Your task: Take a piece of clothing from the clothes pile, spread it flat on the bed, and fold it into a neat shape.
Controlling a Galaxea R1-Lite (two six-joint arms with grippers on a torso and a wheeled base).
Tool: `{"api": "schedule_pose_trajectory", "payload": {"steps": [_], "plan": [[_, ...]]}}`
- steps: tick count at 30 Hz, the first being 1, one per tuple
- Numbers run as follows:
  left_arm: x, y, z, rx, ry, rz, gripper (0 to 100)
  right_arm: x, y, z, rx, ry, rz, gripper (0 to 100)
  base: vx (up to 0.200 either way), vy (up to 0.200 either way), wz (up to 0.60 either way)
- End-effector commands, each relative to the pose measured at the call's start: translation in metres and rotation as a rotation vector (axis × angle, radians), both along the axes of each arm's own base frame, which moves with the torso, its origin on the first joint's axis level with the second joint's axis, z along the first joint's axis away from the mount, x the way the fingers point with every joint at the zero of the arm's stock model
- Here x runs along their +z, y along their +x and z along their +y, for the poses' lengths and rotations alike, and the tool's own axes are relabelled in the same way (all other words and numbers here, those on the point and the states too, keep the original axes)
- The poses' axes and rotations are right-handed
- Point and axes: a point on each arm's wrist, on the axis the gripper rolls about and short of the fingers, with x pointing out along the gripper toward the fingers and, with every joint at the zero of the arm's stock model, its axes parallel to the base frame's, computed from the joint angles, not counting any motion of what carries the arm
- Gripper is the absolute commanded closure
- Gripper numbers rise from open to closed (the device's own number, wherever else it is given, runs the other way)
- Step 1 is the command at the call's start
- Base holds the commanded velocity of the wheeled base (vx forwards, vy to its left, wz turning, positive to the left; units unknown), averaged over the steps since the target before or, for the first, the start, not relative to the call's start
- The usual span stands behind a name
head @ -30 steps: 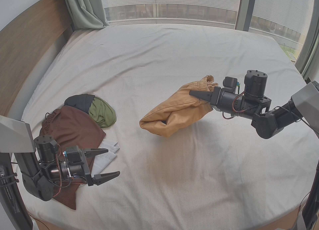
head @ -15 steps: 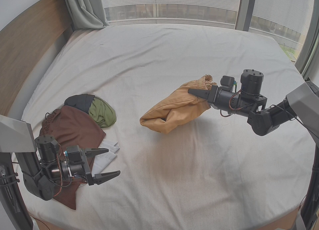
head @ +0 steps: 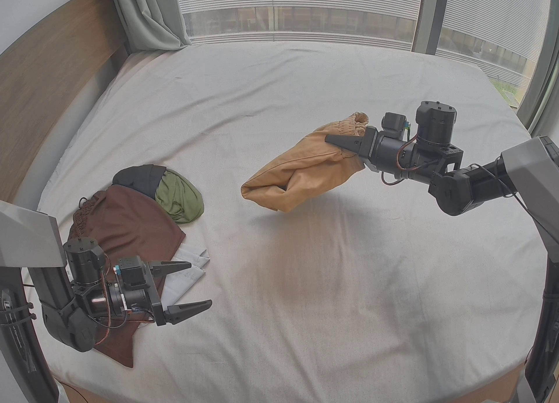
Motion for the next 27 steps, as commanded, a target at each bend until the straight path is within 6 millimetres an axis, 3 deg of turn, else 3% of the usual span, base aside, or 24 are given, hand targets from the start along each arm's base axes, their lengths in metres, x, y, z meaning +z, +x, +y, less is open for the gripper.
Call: {"api": "schedule_pose_trajectory", "payload": {"steps": [1,7,20,27], "plan": [[-0.001,0.0,0.0,0.0,0.0,0.003,0,-0.006,0.008,0.003,0.001,0.001,0.005,100,0.0,0.0,0.0],[-0.001,0.0,0.0,0.002,0.0,0.004,0,-0.024,0.018,0.005,-0.003,-0.006,0.025,100,0.0,0.0,0.0],[-0.004,0.0,-0.001,-0.002,0.001,0.016,0,-0.001,0.021,0.01,0.002,0.022,-0.048,100,0.0,0.0,0.0],[-0.005,0.001,0.0,0.001,0.0,0.022,0,-0.009,0.02,0.018,0.014,0.015,-0.04,100,0.0,0.0,0.0]]}}
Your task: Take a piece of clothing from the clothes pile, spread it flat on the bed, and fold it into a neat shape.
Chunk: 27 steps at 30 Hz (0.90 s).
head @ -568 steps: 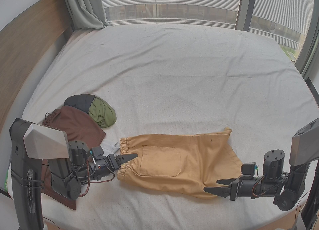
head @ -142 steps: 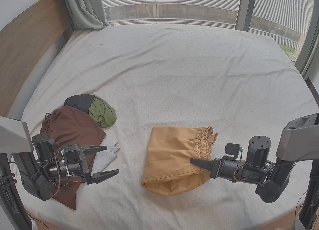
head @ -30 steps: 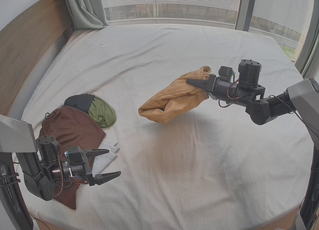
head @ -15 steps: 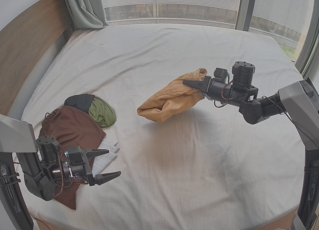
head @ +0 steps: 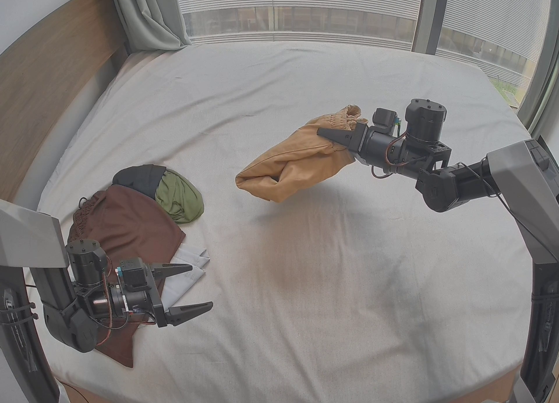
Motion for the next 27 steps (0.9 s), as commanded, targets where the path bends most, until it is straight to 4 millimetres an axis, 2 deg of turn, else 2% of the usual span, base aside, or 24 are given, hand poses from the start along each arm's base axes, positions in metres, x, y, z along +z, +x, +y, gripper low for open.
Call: {"api": "schedule_pose_trajectory", "payload": {"steps": [1,2,5,6,7,9,18,27], "plan": [[-0.001,0.0,0.0,0.001,0.0,0.004,0,-0.018,0.002,0.009,0.013,-0.015,0.035,100,0.0,0.0,0.0],[-0.001,0.0,0.0,0.001,0.0,0.004,0,-0.021,0.003,0.009,0.013,-0.017,0.04,100,0.0,0.0,0.0],[-0.001,-0.001,0.0,0.0,0.001,0.008,0,-0.065,0.015,0.01,0.004,-0.062,0.104,100,0.0,0.0,0.0],[-0.001,-0.001,0.0,0.0,0.001,0.007,0,-0.066,0.015,0.01,0.004,-0.063,0.104,100,0.0,0.0,0.0],[-0.001,-0.001,0.001,0.001,0.0,0.005,0,-0.084,0.019,0.005,-0.007,-0.091,0.125,100,0.0,0.0,0.0],[-0.001,0.0,0.001,0.003,0.0,0.007,0,-0.095,0.019,-0.004,-0.02,-0.11,0.139,100,0.0,0.0,0.0],[-0.002,-0.001,0.0,0.001,0.001,0.011,0,-0.11,0.008,-0.028,-0.05,-0.116,0.168,100,0.0,0.0,0.0],[-0.002,0.0,0.002,0.004,0.0,0.01,0,-0.144,-0.001,-0.034,-0.065,-0.127,0.219,100,0.0,0.0,0.0]]}}
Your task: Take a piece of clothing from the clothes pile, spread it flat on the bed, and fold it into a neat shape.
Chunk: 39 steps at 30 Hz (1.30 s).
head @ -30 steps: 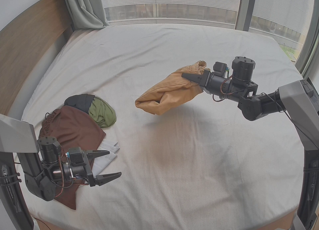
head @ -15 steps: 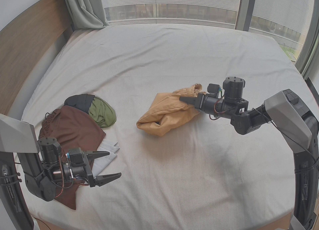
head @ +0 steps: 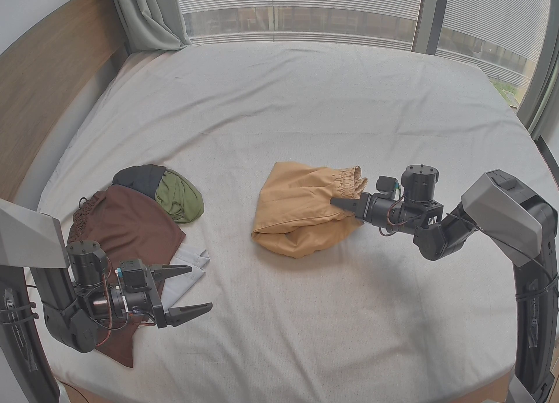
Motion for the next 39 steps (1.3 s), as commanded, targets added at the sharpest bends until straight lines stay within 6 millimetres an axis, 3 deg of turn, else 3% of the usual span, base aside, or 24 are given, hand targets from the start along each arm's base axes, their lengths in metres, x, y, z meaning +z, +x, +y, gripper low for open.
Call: {"api": "schedule_pose_trajectory", "payload": {"steps": [1,8,14,15,20,24,32,39], "plan": [[0.0,0.0,0.0,0.001,0.0,0.0,0,-0.024,-0.003,-0.003,-0.009,-0.014,0.055,100,0.0,0.0,0.0],[0.0,0.0,0.0,0.001,0.0,-0.001,0,-0.048,-0.001,-0.007,-0.048,-0.02,0.054,100,0.0,0.0,0.0],[0.0,0.0,-0.001,-0.003,0.0,-0.002,0,-0.049,0.0,-0.008,-0.06,0.008,0.046,100,0.0,0.0,0.0],[0.0,0.0,-0.001,-0.003,0.0,-0.002,0,-0.049,-0.001,-0.01,-0.063,0.007,0.051,0,0.0,0.0,0.0],[0.0,0.0,-0.001,-0.003,0.0,-0.003,0,-0.046,-0.003,-0.013,-0.067,0.014,0.027,0,0.0,0.0,0.0],[0.0,0.0,-0.001,-0.003,0.0,-0.003,0,-0.04,-0.006,-0.027,-0.095,0.014,0.027,0,0.0,0.0,0.0],[0.002,0.0,-0.001,-0.003,0.0,-0.008,0,0.0,-0.012,-0.065,-0.166,0.027,-0.025,0,0.0,0.0,0.0],[0.002,0.0,-0.001,-0.003,0.0,-0.009,0,0.027,-0.015,-0.077,-0.19,0.038,-0.075,0,0.0,0.0,0.0]]}}
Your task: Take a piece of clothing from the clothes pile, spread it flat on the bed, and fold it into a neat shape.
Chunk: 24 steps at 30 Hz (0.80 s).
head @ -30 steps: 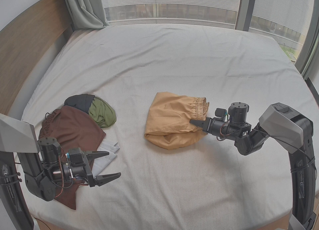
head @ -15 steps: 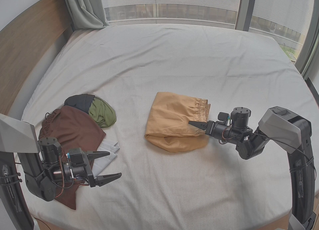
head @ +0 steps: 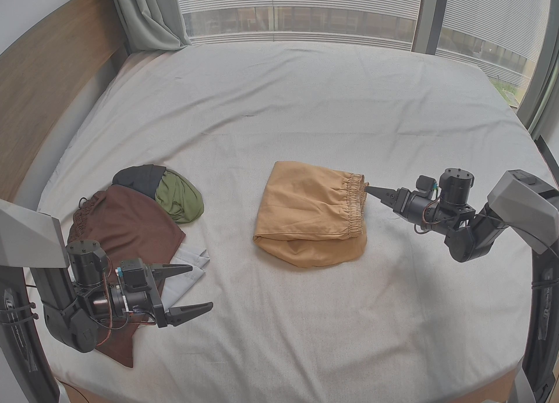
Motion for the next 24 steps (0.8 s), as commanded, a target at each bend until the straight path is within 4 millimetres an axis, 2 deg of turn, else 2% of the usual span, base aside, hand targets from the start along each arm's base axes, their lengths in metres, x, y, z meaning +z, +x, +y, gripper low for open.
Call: {"api": "schedule_pose_trajectory", "payload": {"steps": [1,5,9,15,19,24], "plan": [[0.001,0.0,0.0,0.0,0.0,-0.005,0,0.028,-0.004,-0.003,-0.005,0.007,-0.063,0,0.0,0.0,0.0],[0.001,0.001,0.0,0.001,-0.001,-0.005,0,0.034,-0.007,0.007,0.019,0.011,-0.074,0,0.0,0.0,0.0],[0.001,0.0,0.0,0.002,0.0,-0.005,0,0.037,-0.009,0.026,0.062,0.016,-0.082,0,0.0,0.0,0.0],[0.0,0.0,0.0,-0.001,0.0,0.0,0,0.031,-0.01,0.045,0.103,0.017,-0.07,0,0.0,0.0,0.0],[0.0,0.0,0.001,0.003,0.0,0.0,0,0.013,-0.005,0.053,0.114,0.01,-0.041,0,0.0,0.0,0.0],[-0.001,0.001,0.0,0.002,0.0,0.0,0,-0.001,0.003,0.055,0.112,0.008,-0.028,0,0.0,0.0,0.0]]}}
